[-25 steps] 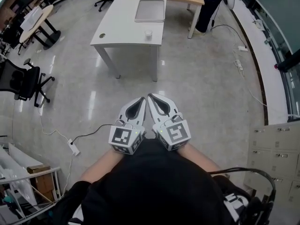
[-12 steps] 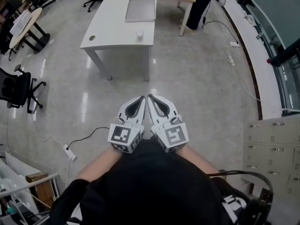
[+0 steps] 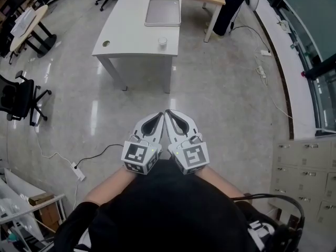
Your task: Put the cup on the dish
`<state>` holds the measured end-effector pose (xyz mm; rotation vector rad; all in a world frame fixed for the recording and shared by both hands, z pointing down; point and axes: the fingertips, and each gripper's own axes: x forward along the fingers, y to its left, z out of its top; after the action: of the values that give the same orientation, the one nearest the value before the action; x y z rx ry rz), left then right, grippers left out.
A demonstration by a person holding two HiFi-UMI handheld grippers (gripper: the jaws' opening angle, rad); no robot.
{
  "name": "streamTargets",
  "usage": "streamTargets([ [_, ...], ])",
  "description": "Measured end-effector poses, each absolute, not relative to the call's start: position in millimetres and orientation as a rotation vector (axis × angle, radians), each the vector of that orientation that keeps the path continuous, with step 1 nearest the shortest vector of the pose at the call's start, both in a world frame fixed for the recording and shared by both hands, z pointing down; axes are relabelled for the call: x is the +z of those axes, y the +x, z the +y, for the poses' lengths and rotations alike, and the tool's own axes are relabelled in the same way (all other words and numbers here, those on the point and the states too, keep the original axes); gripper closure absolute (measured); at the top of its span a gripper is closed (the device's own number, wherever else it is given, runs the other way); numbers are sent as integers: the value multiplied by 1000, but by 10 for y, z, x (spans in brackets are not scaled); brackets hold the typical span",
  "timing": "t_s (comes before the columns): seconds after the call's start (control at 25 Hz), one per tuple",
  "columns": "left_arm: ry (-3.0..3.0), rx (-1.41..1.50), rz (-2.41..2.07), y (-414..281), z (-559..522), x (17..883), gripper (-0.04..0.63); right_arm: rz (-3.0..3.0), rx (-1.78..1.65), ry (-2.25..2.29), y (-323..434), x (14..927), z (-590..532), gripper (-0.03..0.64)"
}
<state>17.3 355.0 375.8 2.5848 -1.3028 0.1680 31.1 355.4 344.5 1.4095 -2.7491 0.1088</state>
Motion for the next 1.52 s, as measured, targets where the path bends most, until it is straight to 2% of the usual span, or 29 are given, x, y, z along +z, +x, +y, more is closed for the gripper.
streamTargets([
  [0.64,2617,76,-1226,-521,2436,3641,589,-2676,62,1539,-318,3344,2464,603],
  [1.52,2695,4,-1189,-1117,2073,3430,589,-2614,-8,1608,-918,3143,2052,603],
])
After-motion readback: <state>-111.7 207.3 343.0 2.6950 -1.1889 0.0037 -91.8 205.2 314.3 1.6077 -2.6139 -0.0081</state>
